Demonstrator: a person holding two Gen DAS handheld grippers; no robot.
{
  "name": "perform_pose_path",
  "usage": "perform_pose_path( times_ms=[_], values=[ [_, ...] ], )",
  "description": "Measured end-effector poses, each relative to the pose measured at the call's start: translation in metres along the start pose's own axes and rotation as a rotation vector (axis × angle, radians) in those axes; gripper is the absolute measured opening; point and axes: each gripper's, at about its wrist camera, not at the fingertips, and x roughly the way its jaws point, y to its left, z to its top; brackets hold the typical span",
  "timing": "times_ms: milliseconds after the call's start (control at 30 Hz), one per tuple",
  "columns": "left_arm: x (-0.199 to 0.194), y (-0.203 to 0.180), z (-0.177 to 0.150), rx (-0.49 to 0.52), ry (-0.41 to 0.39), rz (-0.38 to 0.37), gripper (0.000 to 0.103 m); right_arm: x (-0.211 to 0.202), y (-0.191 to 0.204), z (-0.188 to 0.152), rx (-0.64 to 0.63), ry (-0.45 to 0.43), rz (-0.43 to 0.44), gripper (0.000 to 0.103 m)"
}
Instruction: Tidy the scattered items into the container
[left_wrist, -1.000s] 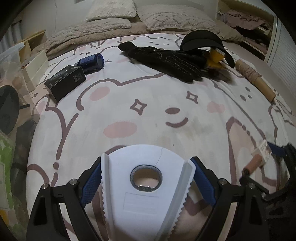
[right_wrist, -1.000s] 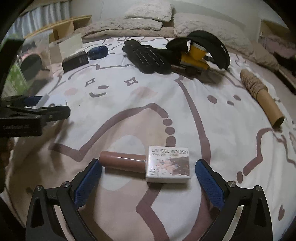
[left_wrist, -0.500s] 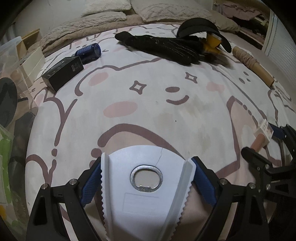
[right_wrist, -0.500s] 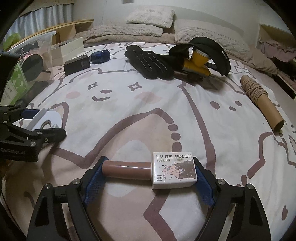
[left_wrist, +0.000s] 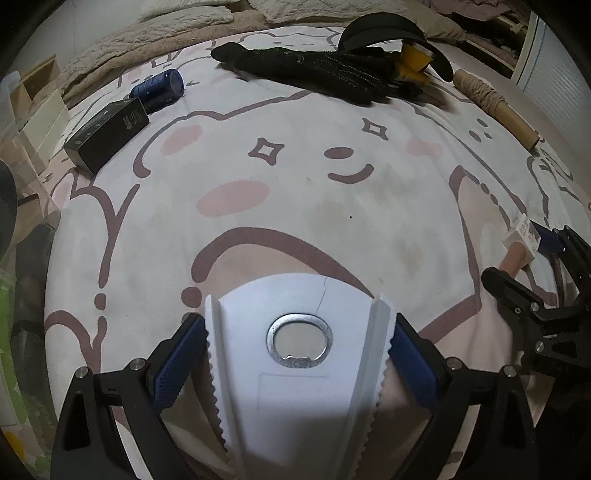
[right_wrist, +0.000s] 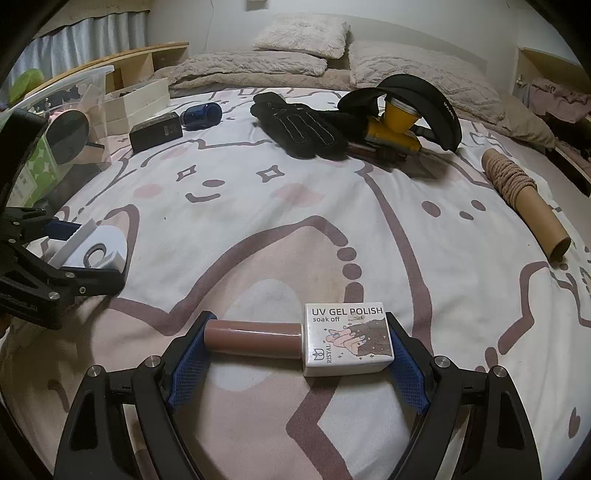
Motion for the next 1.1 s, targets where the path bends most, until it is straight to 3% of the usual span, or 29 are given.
perform_pose_path(
  times_ms=[67, 467, 733, 1100],
  values=[
    [-0.001, -0.001, -0.001, -0.004, -0.004, -0.013, 0.091, 0.001, -0.001, 0.0, 0.005, 0.002, 0.007, 0.087],
    [-0.019, 0.0, -0.009, -0.096, -0.104, 0.019, 0.09, -0.007, -0.001, 0.004, 0.015, -0.004, 0.037, 0.087],
    [-0.053, 0.01, -0.017, -0.173, -0.219, 0.001, 0.09, -0.03, 0.02, 0.008, -0.048, -0.024, 0.042, 0.087],
    [-0.108, 0.031, -0.031, -0.245, -0.352, -0.04, 0.089, -0.076, 0.046, 0.029, -0.058, -0.12, 0.059, 0.087]
  ],
)
